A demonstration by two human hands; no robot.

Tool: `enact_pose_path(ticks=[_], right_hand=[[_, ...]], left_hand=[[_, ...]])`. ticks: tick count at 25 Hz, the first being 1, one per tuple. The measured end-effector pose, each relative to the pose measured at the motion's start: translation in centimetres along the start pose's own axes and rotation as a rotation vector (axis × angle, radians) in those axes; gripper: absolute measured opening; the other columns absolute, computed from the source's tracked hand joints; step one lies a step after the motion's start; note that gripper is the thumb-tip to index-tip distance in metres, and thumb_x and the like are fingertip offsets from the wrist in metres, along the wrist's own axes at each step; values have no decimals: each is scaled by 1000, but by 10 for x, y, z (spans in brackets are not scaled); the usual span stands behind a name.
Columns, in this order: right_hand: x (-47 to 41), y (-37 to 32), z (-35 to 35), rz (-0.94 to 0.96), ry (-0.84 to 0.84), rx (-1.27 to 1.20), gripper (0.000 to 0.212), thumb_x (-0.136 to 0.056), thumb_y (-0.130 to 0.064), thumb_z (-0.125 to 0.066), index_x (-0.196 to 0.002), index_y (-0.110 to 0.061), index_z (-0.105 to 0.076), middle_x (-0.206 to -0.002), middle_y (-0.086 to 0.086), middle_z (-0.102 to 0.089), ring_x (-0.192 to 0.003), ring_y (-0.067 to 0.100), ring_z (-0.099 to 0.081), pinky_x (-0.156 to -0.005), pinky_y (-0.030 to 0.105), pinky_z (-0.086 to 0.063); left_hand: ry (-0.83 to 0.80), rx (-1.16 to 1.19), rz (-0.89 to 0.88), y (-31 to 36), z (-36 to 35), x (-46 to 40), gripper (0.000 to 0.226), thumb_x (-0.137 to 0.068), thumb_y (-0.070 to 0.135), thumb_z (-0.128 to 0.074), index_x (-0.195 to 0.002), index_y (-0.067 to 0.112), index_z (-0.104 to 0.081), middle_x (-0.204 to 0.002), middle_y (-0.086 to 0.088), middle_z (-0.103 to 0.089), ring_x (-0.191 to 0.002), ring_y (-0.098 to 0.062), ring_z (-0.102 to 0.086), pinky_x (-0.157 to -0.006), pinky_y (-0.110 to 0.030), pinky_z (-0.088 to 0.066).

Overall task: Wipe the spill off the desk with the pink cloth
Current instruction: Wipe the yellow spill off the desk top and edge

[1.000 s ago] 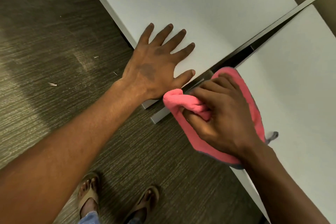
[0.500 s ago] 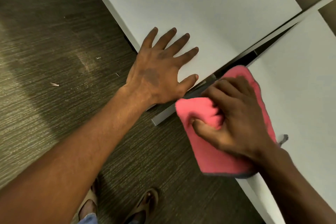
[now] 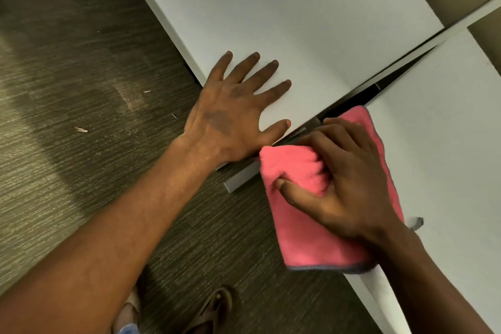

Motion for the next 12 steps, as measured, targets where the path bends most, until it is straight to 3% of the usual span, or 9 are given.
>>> enact_pose_path(ticks=[2,4,6,9,12], right_hand=[[1,-6,-3,38,-2,-20,50,-86,-66,-58,-112,-26,-70,-113,-6,-65,-120,21,-53,-105,49,-40],[22,-13,-10,105,-10,-41,49,-90,-54,-59,-132,-28,-64,-134,-5,-62,-136,21,-48,-110,55,-39],[46,-10,-13,125,-23,-21,72,-86,-46,-65,-154,-31,-47,-161,-5,-44,-155,22,-32,-118,60,-35],[59,10,-5,-13,13,-58,92,-80,-60,-68,-161,-31,-35,-170,-8,-29,-160,19,-22,-123,59,-31],[35,10,-3,-89,-14,-2,93,-74,-77,-61,-154,-32,-45,-164,-7,-39,-158,20,-25,-124,56,-28]], left_hand=[[-2,1,5,0,1,0,75,-91,74,-16,-158,41,-26,-169,4,-20,-157,-23,-12,-126,-53,-4],[0,10,11,0,0,1,74,-91,75,-17,-158,42,-25,-169,5,-19,-158,-22,-11,-127,-53,-3],[12,27,12,-2,1,1,73,-92,74,-20,-157,42,-28,-169,5,-20,-157,-22,-12,-127,-52,-2],[25,27,16,0,-1,1,72,-91,73,-24,-156,41,-32,-168,5,-23,-157,-22,-15,-127,-52,-3],[49,18,34,2,0,2,72,-91,72,-26,-154,41,-36,-167,4,-27,-156,-23,-18,-126,-53,-6]])
Point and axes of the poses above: each hand's wrist, its own x-axis away from the middle knuckle, its own z-axis out of the back of the hand, y = z × x, the point moved 5 cm from there along -x, towards the middle knuckle
